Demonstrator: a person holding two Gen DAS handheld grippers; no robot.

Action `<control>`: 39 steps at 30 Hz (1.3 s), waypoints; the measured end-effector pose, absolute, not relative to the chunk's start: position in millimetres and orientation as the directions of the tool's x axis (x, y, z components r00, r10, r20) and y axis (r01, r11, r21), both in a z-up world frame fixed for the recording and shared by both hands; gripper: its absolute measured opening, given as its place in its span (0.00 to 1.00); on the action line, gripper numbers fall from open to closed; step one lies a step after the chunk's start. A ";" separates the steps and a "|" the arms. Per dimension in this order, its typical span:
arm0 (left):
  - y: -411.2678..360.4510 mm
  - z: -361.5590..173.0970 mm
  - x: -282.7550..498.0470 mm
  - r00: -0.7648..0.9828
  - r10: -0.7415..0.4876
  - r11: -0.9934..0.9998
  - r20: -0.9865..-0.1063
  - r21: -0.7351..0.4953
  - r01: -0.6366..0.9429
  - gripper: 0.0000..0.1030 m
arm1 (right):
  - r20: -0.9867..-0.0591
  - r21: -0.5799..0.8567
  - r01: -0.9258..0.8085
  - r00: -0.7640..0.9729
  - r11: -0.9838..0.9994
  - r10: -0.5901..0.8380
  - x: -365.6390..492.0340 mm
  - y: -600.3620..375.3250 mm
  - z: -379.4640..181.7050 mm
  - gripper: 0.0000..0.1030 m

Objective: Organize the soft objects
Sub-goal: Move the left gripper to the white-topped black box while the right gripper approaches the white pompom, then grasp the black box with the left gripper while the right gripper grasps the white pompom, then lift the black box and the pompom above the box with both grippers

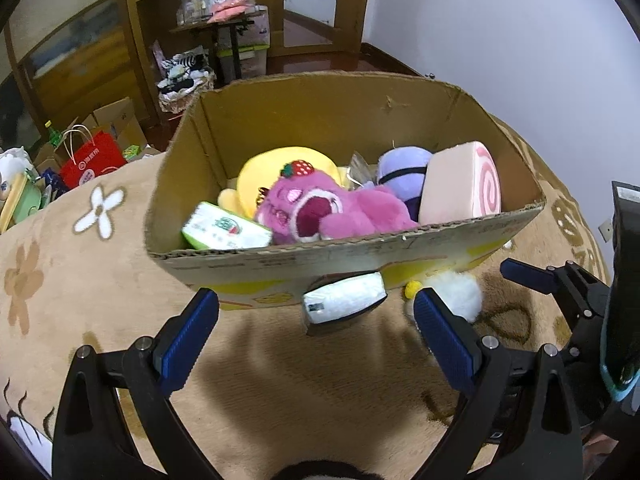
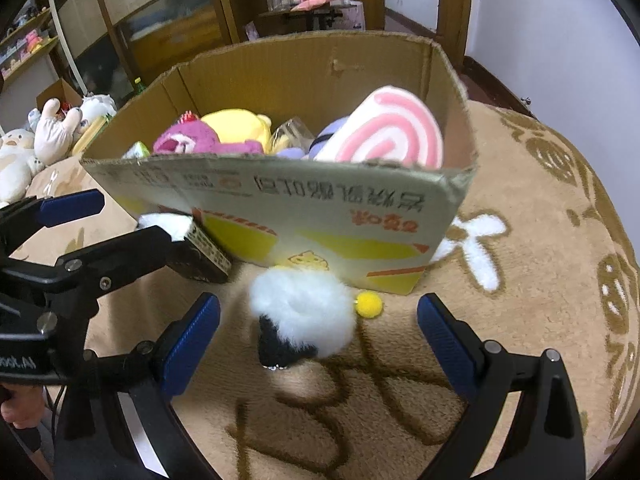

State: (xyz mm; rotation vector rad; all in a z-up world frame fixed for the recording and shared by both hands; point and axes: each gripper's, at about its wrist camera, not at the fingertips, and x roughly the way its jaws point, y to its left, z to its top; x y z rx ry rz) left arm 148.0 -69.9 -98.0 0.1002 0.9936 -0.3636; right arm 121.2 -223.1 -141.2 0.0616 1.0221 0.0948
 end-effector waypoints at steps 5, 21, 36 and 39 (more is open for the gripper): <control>-68.6 -111.4 154.6 0.449 -0.264 0.940 -0.854 -0.122 0.320 0.94 | -0.864 0.087 -0.054 0.493 0.995 0.102 126.5 -215.9 -152.8 1.00; -75.3 -126.8 155.7 0.413 -0.278 0.937 -0.867 -0.150 0.315 0.43 | -0.907 0.061 -0.008 0.417 0.998 0.058 141.2 -213.1 -171.9 0.64; -60.5 -110.4 132.9 0.488 -0.256 0.946 -0.835 -0.114 0.303 0.43 | -0.887 0.114 -0.007 0.449 0.993 0.105 140.0 -215.1 -155.9 0.39; -59.4 -105.1 128.2 0.504 -0.253 0.947 -0.826 -0.106 0.303 0.43 | -0.880 0.123 -0.002 0.463 0.992 0.110 132.5 -221.5 -150.4 0.39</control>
